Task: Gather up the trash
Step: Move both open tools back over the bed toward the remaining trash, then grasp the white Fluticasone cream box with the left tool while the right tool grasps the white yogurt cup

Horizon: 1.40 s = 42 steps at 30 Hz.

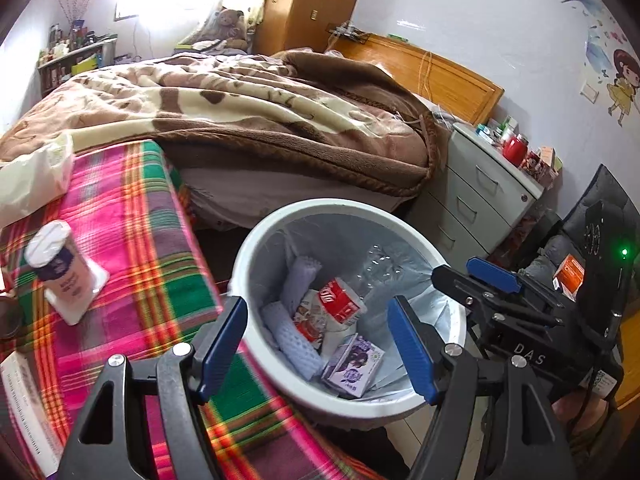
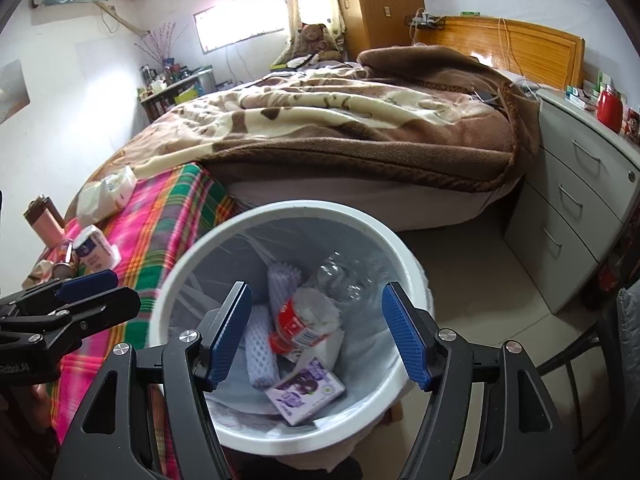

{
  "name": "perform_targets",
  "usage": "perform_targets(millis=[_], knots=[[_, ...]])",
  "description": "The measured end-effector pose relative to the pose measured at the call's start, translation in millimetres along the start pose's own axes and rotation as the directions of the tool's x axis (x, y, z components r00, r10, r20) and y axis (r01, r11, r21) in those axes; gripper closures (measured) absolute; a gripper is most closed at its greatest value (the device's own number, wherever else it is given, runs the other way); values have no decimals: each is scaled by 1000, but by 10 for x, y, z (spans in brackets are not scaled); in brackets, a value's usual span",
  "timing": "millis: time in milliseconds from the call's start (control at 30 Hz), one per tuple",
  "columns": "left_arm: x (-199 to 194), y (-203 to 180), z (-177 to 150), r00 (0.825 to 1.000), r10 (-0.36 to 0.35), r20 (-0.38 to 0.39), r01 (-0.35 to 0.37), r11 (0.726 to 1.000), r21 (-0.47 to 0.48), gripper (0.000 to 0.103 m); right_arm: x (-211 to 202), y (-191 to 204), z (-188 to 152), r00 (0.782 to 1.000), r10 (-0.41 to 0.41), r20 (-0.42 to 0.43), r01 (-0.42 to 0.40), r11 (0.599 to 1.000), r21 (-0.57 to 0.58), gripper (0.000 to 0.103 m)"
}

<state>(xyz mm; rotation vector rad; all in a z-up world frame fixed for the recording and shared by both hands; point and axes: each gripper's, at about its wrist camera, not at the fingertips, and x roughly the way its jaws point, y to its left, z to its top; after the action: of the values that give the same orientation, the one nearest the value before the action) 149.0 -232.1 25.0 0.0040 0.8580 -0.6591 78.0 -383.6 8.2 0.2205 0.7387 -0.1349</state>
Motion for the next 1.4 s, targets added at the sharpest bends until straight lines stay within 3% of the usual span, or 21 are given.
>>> perform_targets(millis=[233,600,767,1000,1400], knots=[[-326,275,-97,996,57,69,-55,998,-33,28,-14,219,7,999,47,19,-47,998,-36,33],[-686,692,-307,987,122,102,-110,987,-116,26,-34,608,-15,991,128,40,-125,989,-83,32],[-849,870,-425,975,190,113,-173,975,-141,24,-35,791,-9,984,167,53,-161,982,-102,31],[-1034,1247,-646,958,270,94,-246,945,-216,23,53,1146,-5,974,218,57,-205,963,-175,31],[-1142,1718,-964,943,332,31,-306,898,-318,20,235,1565,-35,960,278,13,-265,925,-272,30]])
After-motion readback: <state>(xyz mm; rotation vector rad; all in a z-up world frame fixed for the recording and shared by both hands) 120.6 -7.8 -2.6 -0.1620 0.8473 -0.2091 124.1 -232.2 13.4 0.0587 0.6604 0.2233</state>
